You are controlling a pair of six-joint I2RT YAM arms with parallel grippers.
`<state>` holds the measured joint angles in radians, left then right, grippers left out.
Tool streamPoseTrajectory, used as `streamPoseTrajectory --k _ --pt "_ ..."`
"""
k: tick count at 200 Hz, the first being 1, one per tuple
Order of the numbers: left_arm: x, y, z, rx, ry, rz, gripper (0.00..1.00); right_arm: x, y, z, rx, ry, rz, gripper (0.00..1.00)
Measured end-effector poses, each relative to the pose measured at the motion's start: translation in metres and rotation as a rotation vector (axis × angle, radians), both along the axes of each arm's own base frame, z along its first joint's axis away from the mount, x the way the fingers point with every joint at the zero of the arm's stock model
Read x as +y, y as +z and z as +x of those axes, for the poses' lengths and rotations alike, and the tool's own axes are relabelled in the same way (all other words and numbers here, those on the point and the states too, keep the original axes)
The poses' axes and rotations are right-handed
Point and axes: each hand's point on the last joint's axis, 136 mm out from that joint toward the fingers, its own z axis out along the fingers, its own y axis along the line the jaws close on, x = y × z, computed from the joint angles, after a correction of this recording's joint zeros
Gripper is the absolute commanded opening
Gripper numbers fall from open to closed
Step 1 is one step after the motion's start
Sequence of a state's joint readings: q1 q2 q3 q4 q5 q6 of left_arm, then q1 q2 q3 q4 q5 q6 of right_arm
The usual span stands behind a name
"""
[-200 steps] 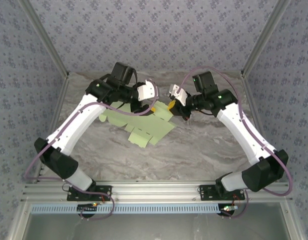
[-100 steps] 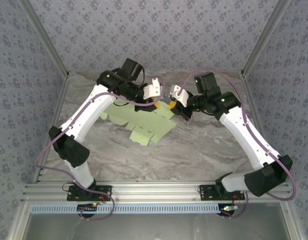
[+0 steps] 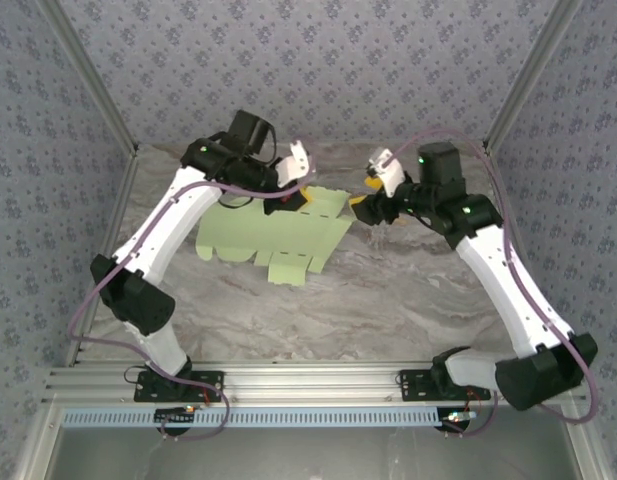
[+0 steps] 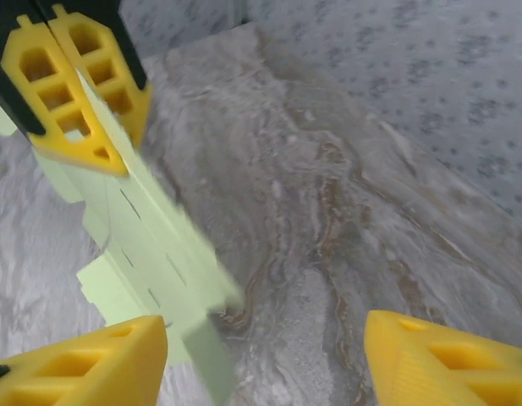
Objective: Fold the paper box
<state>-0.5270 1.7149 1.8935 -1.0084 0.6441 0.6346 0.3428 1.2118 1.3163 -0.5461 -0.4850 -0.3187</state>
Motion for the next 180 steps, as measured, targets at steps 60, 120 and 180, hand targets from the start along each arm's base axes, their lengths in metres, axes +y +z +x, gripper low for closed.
streamPoseTrajectory --k 60,120,180 --pt "0.047 0.033 0.03 0.088 0.316 -0.272 0.0 0.003 -0.017 -0.01 0.041 0.01 0.2 0.76" --pt "0.049 0.066 0.034 0.184 0.38 -0.451 0.0 0.028 -0.067 0.019 0.129 0.118 0.261 0.73" --pt "0.046 0.062 0.032 0.246 0.382 -0.482 0.0 0.042 -0.053 0.024 0.084 0.267 0.34 0.53"
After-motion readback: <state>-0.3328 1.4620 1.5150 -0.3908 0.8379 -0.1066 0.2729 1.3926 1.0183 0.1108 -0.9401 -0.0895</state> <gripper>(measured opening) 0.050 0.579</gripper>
